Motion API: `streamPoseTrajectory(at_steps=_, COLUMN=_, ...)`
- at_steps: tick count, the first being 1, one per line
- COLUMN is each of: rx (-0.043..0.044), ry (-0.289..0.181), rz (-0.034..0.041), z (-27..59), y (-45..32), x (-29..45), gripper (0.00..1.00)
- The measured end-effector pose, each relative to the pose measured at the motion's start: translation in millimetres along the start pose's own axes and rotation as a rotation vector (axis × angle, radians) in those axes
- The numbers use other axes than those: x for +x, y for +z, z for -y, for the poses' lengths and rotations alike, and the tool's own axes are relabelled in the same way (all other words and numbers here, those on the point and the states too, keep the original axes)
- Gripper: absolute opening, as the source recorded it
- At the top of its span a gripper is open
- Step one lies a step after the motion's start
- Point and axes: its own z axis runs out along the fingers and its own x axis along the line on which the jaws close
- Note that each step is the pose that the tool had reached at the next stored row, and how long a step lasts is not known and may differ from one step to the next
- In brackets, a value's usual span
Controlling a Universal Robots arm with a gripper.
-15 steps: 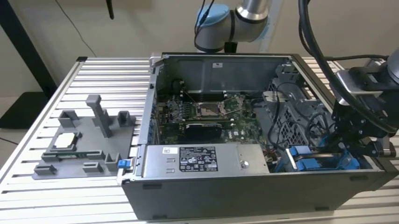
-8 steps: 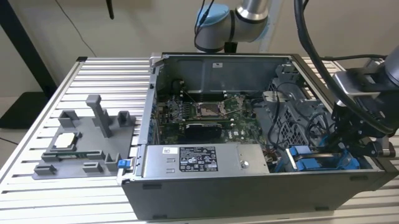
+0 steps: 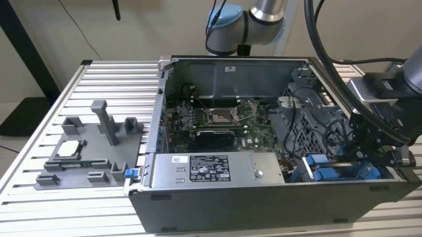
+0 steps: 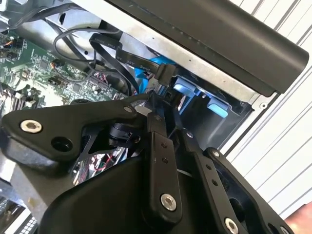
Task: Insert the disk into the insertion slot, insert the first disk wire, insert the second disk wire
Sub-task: 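Insert the first disk wire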
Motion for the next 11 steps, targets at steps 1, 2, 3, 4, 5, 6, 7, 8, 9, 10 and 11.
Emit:
streamPoseTrajectory(at_steps=1, rx=0.0000, ry=0.000, rz=0.0000, z=-0.1, y=0.3, x=0.0, gripper=0.00)
streamPoseTrajectory(at_steps=2, rx=0.0001, ry=0.000, rz=-0.0002, z=-0.1, y=0.8, x=0.1, gripper=0.00)
streamPoseTrajectory(at_steps=3, rx=0.0002, ry=0.000, rz=-0.0002, z=-0.3, y=2.0, x=0.3, gripper=0.00)
streamPoseTrajectory(at_steps=4, rx=0.0003, ry=0.000, rz=-0.0009, z=-0.3, y=3.5, x=0.6, gripper=0.00)
streamPoseTrajectory(at_steps=5, rx=0.0004, ry=0.000, rz=-0.0026, z=-0.3, y=4.6, x=0.8, gripper=0.00)
streamPoseTrajectory(at_steps=6, rx=0.0004, ry=0.000, rz=-0.0042, z=-0.3, y=5.7, x=1.0, gripper=0.00)
streamPoseTrajectory(at_steps=7, rx=0.0002, ry=0.000, rz=-0.0051, z=-0.4, y=6.6, x=1.1, gripper=0.00)
streamPoseTrajectory(at_steps=8, rx=-0.0001, ry=0.000, rz=-0.0044, z=-0.6, y=7.0, x=1.3, gripper=0.00)
streamPoseTrajectory(at_steps=9, rx=0.0001, ry=0.000, rz=-0.0040, z=-0.7, y=7.3, x=1.4, gripper=1.00)
streamPoseTrajectory(at_steps=10, rx=0.0002, ry=0.000, rz=-0.0031, z=-0.6, y=7.1, x=1.3, gripper=1.00)
streamPoseTrajectory(at_steps=11, rx=0.0001, ry=0.000, rz=-0.0023, z=-0.6, y=6.5, x=1.1, gripper=1.00)
